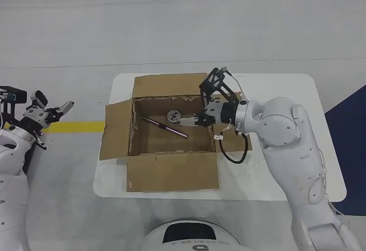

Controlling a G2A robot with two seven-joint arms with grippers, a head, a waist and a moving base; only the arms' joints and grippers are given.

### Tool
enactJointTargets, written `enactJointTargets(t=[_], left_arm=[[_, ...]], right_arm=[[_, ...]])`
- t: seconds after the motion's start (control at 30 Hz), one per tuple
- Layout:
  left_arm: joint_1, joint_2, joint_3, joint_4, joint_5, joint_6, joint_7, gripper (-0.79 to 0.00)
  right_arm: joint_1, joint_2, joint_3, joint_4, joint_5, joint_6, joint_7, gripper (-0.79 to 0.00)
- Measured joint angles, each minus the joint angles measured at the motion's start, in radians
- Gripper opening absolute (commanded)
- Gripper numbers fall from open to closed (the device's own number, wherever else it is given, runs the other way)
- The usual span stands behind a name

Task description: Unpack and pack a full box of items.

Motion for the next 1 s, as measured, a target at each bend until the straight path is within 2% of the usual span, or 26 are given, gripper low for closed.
enactJointTargets(t=[0.23,0.33,0.47,0.7,0.73,1.0], left_arm=[[0.000,0.000,0.000,0.000,0.000,0.000,0.000,0.000],[0.000,0.000,0.000,0.000,0.000,0.000,0.000,0.000],[0.000,0.000,0.000,0.000,0.000,0.000,0.000,0.000],[0.000,0.000,0.000,0.000,0.000,0.000,0.000,0.000],[0.000,0.000,0.000,0.000,0.000,0.000,0.000,0.000],[0.000,0.000,0.000,0.000,0.000,0.000,0.000,0.000]], right_arm=[[0.000,0.000,-0.003,0.003,-0.003,0.002,-0.001,0.000],[0.026,-0.008,-0.075,0.054,-0.057,0.047,-0.019,0.000],[0.039,-0.022,-0.156,0.110,-0.092,0.149,-0.117,0.000],[-0.001,-0.030,-0.208,0.150,-0.154,0.420,-0.133,-0.022],[-0.004,-0.033,-0.214,0.151,-0.146,0.445,-0.146,-0.092],[0.040,-0.069,-0.318,0.261,-0.117,0.626,-0.266,-0.345]])
